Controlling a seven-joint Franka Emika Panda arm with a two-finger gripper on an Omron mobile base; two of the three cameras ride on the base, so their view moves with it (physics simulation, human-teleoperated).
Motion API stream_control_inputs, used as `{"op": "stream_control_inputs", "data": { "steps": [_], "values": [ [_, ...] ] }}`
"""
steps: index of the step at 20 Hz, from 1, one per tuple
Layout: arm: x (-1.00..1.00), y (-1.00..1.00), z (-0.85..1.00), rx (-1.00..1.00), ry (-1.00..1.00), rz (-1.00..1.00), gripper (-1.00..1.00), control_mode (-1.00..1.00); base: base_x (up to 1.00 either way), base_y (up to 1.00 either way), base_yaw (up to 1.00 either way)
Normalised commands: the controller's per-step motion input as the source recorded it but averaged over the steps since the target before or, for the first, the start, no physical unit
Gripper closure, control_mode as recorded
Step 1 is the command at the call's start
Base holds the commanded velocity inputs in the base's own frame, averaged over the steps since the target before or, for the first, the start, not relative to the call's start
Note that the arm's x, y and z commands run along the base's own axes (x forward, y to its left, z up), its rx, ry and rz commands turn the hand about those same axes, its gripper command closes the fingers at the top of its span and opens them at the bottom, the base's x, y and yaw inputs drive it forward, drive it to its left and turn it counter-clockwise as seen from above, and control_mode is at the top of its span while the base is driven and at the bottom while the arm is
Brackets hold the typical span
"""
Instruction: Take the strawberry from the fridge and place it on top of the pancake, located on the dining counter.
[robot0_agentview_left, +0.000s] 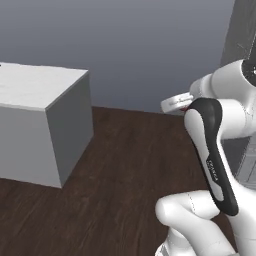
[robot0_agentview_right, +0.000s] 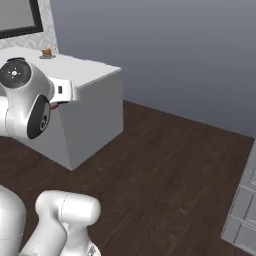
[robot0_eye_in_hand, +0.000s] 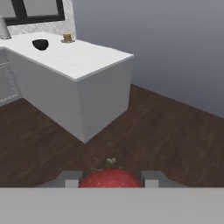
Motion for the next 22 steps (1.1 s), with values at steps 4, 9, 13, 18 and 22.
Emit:
{"op": "stream_control_inputs", "data": {
  "steps": [4,9,13,18,22],
  "values": [
    [0.00,0.00,0.00,0.00,0.00,0.00,1.00,1.00,1.00,-0.32,0.27],
    [0.00,0.00,0.00,0.00,0.00,0.00,1.00,1.00,1.00,-0.10,0.29],
    [0.00,0.00,0.00,0.00,0.00,0.00,1.00,1.00,1.00,0.00,0.27],
    [0.00,0.00,0.00,0.00,0.00,0.00,1.00,1.00,1.00,0.00,0.26],
    [0.00,0.00,0.00,0.00,0.00,0.00,1.00,1.00,1.00,-0.11,0.28]
  ]
}}
